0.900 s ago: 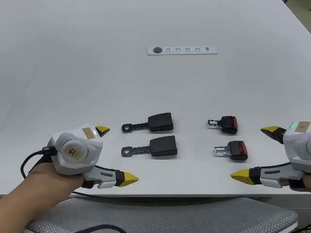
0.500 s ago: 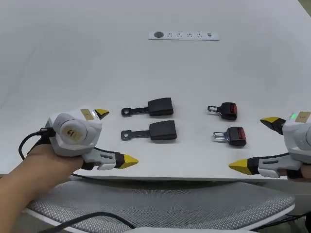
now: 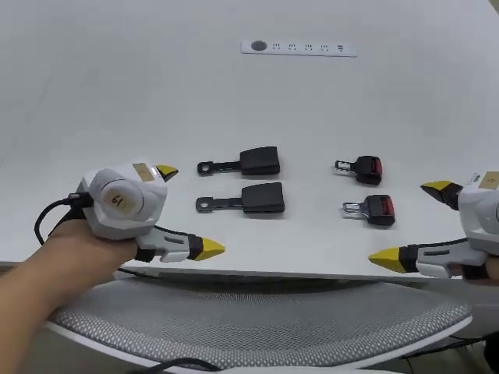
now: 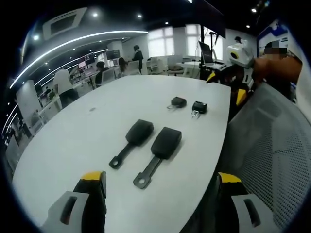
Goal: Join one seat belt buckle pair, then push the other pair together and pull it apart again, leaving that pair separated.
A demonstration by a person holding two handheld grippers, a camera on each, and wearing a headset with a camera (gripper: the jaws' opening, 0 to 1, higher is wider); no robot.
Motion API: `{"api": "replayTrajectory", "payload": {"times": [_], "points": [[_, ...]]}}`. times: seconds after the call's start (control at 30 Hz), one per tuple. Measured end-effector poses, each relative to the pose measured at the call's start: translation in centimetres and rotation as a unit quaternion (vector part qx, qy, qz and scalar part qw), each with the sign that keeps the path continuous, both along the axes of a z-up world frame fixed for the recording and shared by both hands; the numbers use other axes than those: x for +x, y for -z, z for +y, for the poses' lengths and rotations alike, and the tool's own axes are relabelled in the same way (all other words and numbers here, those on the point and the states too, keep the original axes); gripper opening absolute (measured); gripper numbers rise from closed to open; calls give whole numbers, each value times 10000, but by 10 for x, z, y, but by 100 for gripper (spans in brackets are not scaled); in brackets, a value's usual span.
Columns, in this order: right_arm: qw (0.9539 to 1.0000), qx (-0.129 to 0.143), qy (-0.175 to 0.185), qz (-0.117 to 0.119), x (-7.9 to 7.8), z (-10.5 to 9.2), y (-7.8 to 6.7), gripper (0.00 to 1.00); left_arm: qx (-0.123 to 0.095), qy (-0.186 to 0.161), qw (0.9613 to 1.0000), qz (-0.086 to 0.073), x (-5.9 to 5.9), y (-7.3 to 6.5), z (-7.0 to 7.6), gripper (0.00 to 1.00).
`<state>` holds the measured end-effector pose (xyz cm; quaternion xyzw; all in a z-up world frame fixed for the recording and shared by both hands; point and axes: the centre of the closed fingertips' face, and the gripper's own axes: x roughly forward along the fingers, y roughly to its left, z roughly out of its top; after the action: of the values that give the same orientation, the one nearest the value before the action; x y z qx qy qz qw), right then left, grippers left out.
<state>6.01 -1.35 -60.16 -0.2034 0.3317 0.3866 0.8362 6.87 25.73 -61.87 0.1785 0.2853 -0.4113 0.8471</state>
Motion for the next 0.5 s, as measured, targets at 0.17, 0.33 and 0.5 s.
{"api": "replayTrajectory", "payload": {"times": [0.17,0.33,0.5], "points": [[10000,-11,-94,3,1,5,-2,90,24,-5,10000,31,-5,1,-2,94],[9998,-33,-189,-6,4,7,-5,90,257,-94,9996,-17,-5,3,5,92],[9998,-64,-166,-4,10,-3,-6,89,103,-210,9997,-5,3,1,8,92]]}}
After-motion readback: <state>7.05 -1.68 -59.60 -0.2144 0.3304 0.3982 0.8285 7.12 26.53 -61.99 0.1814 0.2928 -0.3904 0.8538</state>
